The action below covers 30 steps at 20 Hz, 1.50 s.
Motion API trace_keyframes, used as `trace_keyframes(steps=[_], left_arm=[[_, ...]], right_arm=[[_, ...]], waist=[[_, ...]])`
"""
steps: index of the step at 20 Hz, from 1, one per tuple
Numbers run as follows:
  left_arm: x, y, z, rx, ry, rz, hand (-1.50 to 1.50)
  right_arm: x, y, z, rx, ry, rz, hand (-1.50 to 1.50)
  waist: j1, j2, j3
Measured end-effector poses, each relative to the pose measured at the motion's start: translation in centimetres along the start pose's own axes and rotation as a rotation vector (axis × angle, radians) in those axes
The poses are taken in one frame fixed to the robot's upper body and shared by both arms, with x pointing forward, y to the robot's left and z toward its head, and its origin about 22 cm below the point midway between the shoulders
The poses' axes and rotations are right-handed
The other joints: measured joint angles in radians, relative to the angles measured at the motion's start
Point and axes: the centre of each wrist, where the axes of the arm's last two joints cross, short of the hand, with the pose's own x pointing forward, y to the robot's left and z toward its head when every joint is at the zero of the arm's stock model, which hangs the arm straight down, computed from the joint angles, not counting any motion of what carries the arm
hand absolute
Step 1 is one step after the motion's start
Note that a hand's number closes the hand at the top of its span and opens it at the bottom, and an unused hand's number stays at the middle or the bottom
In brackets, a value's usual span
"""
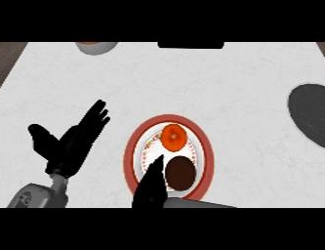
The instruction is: Pick the cupcake from the plate and place it in the pan
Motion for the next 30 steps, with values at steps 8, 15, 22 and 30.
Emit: trace_keyframes(steps=[8, 15, 22, 30], left_arm=[[0.4, -0.6, 0.2, 0.003, 0.003, 0.000, 0.00], [0.4, -0.7, 0.9, 0.004, 0.002, -0.001, 0.00], [-0.6, -0.4, 0.9, 0.011, 0.002, 0.003, 0.00], [0.2, -0.5, 0.2, 0.003, -0.004, -0.005, 0.00]], right_arm=[[0.4, 0.1, -0.3, -0.018, 0.092, 0.098, -1.50], [-0.2, 0.0, -1.1, -0.004, 0.145, 0.127, -1.50], [-0.5, 0.5, -1.5, -0.013, 0.187, 0.164, 1.50], [-0.8, 1.2, -3.5, -0.099, 0.174, 0.278, 1.50]], waist=[[-0.007, 0.000, 0.001], [-0.009, 0.003, 0.001], [-0.014, 0.002, 0.002], [-0.010, 0.004, 0.002]])
